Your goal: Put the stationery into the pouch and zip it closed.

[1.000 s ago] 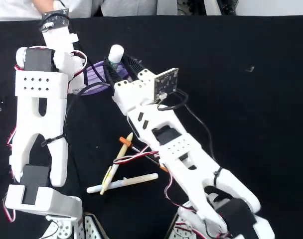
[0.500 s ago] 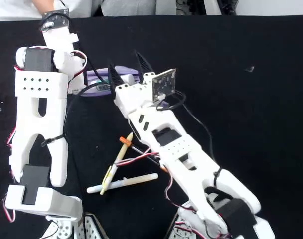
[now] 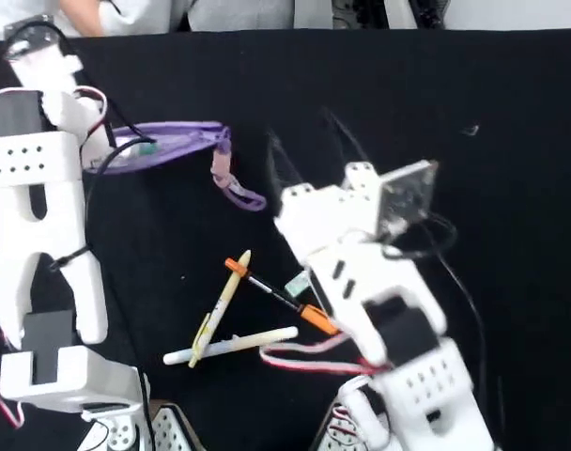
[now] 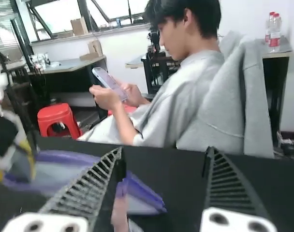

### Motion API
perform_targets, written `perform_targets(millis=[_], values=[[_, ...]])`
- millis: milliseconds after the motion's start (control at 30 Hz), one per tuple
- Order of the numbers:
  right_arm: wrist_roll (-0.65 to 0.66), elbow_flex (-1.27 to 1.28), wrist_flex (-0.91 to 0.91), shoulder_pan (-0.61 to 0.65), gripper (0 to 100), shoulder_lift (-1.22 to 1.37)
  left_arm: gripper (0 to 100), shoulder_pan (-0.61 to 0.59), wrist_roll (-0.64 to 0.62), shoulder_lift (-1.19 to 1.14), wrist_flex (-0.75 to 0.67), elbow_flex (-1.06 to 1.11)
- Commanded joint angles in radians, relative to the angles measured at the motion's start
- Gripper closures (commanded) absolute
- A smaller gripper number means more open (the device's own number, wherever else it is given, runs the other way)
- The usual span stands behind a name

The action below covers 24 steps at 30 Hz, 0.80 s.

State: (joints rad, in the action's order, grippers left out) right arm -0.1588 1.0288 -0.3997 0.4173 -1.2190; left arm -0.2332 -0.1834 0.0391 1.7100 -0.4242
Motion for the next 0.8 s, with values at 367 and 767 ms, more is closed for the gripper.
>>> perform_targets(millis=[367, 767], values=[[0.133, 0.071, -0.341, 0.012, 74.7, -0.087, 97, -0.214, 0.025, 0.006, 0.046, -0.162], [0.138, 0.071, -0.206, 0.189, 74.7, 0.329, 97, -0.343, 0.029, 0.006, -0.140, 0.044]])
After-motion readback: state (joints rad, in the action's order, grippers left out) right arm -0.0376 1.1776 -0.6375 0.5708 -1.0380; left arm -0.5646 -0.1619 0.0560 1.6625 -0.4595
